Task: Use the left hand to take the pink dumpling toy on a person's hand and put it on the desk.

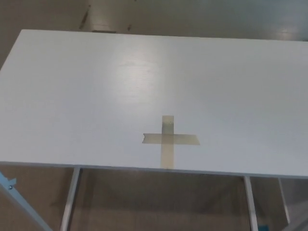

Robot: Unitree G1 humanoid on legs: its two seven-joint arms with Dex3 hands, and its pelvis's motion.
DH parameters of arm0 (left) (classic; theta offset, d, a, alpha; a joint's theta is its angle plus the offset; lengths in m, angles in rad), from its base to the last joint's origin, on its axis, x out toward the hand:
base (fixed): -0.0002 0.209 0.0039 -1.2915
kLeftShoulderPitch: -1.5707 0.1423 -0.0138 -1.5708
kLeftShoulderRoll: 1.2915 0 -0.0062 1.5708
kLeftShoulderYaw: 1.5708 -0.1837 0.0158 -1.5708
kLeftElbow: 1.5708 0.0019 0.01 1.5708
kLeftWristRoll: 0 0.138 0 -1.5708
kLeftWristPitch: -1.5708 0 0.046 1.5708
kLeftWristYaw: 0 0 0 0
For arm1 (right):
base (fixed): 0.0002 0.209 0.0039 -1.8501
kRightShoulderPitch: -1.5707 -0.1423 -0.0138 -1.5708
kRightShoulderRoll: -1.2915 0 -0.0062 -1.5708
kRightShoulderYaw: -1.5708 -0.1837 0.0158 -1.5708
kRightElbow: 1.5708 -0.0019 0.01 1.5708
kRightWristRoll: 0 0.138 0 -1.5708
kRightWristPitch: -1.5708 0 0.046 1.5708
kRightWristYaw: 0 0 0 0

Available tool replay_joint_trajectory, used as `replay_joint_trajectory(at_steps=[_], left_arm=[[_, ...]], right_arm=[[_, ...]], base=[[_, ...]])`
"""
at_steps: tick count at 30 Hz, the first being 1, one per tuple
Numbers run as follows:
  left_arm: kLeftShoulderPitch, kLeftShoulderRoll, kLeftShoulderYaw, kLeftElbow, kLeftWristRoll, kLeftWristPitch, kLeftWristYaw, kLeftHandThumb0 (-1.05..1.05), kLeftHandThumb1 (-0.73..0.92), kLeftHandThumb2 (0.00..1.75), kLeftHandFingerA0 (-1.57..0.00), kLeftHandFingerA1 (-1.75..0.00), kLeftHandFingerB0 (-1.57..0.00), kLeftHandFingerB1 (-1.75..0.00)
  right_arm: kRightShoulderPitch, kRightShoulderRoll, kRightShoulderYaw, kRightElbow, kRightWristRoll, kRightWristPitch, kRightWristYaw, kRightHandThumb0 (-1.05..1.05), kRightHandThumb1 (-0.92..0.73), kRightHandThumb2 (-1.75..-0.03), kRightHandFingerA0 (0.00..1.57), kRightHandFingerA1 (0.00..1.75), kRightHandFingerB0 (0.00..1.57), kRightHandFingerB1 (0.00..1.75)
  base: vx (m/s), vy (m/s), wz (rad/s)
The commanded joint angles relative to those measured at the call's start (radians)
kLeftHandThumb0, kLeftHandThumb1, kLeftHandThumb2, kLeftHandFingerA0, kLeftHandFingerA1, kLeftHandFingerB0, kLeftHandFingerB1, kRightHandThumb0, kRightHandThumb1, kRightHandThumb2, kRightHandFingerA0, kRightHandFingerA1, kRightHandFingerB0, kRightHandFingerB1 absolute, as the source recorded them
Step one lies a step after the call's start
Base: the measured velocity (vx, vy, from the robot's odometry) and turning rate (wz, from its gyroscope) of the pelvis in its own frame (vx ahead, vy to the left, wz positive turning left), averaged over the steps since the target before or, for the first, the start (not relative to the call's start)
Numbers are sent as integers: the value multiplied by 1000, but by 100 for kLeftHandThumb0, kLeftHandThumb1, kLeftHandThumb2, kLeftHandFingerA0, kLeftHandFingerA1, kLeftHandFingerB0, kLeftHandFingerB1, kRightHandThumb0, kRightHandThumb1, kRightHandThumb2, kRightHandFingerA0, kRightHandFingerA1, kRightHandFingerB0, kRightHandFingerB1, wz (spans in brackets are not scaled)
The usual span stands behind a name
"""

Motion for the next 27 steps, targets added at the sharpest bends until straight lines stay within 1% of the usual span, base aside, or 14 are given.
replay_joint_trajectory(at_steps=[1,5,7,8,10,11,12,14,15,21,22,23,24,27], left_arm=[[2,1,2,18,-11,-21,-6,-36,55,57,-75,-52,-36,-34],[6,3,3,20,-14,-33,-16,-36,57,59,-72,-46,-35,-35],[8,4,1,20,-13,-37,-16,-37,57,59,-75,-47,-35,-35],[6,4,1,22,-12,-34,-13,-35,55,57,-78,-52,-35,-34],[2,3,-4,25,-6,-25,-5,-37,57,60,-76,-49,-34,-35],[1,3,-6,25,-5,-23,-4,-37,57,59,-73,-46,-34,-35],[-1,3,-8,26,-3,-20,-3,-44,45,73,-60,-54,-28,-43],[-4,3,-14,27,1,-14,-3,-44,46,71,-56,-52,-29,-43],[-4,3,-17,28,4,-12,-3,-36,56,58,-59,-42,-34,-34],[-4,6,-32,27,9,-12,0,-37,57,58,-59,-42,-34,-34],[-5,5,-36,27,11,-13,3,-45,46,73,-56,-53,-28,-43],[-5,5,-38,27,10,-12,4,-38,57,58,-66,-44,-34,-34],[-6,4,-39,28,8,-11,4,-47,46,72,-64,-55,-29,-43],[-5,4,-37,29,2,-12,0,-47,46,72,-64,-55,-29,-43]], right_arm=[[2,-1,-10,17,4,-22,-23,-23,-65,-59,70,47,51,41],[6,1,-13,20,5,-28,-20,-23,-65,-59,69,47,51,41],[5,0,-15,21,6,-28,-17,-23,-65,-59,70,48,51,41],[4,0,-15,22,6,-27,-16,-23,-65,-59,71,48,51,41],[2,-1,-13,24,3,-24,-17,-23,-65,-59,70,47,51,41],[2,-1,-12,24,2,-24,-17,-23,-65,-59,70,47,52,41],[2,-1,-13,24,3,-24,-17,-23,-65,-59,70,47,52,41],[1,0,-12,23,2,-22,-18,-23,-65,-59,71,47,52,41],[2,0,-9,23,0,-21,-17,-23,-65,-59,71,47,52,41],[1,0,-12,23,4,-21,-12,-23,-65,-59,70,47,52,41],[1,-1,-11,24,4,-20,-10,-23,-65,-59,69,47,51,41],[1,-2,-12,25,4,-19,-8,-23,-65,-59,68,47,51,41],[1,-2,-12,25,4,-18,-8,-23,-65,-59,68,46,51,41],[1,-2,-11,24,4,-18,-7,-23,-65,-59,66,46,51,41]], base=[[0,0,0],[0,0,0],[0,0,0],[0,0,0],[0,0,0],[0,0,0],[0,0,0],[0,0,0],[0,0,0],[0,0,0],[0,0,0],[0,0,0],[0,0,0],[0,0,0]])
